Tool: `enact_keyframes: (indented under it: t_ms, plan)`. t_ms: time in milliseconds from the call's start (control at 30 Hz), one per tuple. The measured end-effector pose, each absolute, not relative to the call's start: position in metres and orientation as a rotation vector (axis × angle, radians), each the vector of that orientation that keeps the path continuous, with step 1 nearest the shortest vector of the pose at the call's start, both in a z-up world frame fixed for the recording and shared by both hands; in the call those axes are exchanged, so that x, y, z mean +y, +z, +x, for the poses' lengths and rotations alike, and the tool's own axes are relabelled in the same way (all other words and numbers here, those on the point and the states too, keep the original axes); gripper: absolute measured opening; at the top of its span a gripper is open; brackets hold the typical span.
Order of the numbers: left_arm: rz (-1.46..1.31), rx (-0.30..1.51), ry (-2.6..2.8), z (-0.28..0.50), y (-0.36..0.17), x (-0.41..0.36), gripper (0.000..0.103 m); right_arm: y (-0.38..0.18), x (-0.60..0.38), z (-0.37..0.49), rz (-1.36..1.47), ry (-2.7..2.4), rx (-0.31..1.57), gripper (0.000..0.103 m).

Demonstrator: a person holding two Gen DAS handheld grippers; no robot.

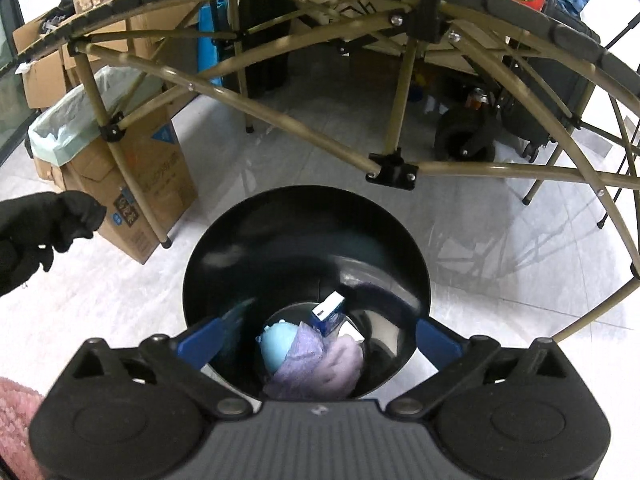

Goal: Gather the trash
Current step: 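Open the right tool over the bin to drop the lilac towel, then lower the left tool into the bin and release the black hat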

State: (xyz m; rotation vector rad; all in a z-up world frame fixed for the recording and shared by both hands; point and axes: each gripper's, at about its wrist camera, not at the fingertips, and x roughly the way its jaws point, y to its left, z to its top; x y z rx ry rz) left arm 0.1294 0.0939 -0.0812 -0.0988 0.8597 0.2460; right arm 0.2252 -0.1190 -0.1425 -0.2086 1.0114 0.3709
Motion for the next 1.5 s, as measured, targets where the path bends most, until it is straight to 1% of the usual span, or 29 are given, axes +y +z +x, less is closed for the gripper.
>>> enact_keyframes:
  t_ms: [467,733,1133,1500]
  plan:
    - [-0.093,0.869,0.238,0.131,-0.084,0.090,0.013,-0.141,-0.122,0.223,-0.224,0.353,1.011,0.103]
    - [-0.080,0.868,0.219,0.133,-0.083,0.082,0.013,-0.135,-0.141,0.221,-0.207,0.323,1.004,0.103]
    - [-0.038,0.874,0.170,0.142,-0.084,0.056,0.013,-0.122,-0.173,0.215,-0.156,0.275,0.990,0.103]
    - [-0.015,0.882,0.121,0.167,-0.087,0.022,0.013,-0.115,-0.201,0.214,-0.118,0.202,0.985,0.103]
